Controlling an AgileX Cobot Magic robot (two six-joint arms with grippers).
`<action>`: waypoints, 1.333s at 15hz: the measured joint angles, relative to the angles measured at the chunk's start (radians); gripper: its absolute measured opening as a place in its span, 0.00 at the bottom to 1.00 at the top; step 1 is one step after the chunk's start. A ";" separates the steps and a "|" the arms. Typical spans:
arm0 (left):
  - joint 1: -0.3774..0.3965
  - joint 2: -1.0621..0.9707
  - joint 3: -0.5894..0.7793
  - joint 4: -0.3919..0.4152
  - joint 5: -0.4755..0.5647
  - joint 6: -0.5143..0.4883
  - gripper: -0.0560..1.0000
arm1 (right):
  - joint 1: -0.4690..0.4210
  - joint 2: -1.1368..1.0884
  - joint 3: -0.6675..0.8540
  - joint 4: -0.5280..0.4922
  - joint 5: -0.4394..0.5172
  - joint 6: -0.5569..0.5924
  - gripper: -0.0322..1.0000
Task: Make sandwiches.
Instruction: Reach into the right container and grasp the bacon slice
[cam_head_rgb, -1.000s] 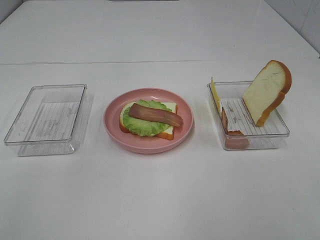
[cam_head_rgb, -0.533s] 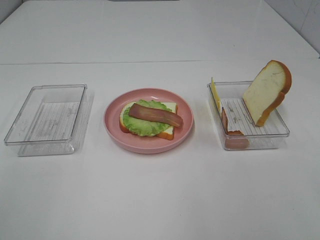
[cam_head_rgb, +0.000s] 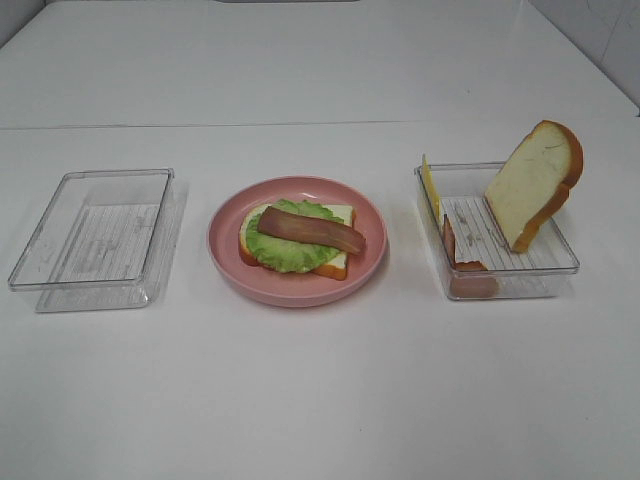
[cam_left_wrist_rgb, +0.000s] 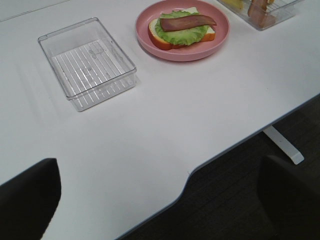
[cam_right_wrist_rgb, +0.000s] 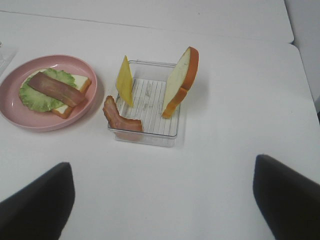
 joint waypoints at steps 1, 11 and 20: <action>0.000 -0.012 0.020 -0.015 0.001 0.030 0.99 | 0.000 0.053 -0.036 0.003 0.000 -0.015 0.94; 0.003 -0.014 0.035 -0.044 -0.028 0.086 0.99 | 0.001 0.499 -0.285 0.303 0.009 -0.180 0.94; 0.366 -0.014 0.078 -0.045 -0.128 0.087 0.99 | 0.003 0.682 -0.368 0.317 -0.011 -0.183 0.94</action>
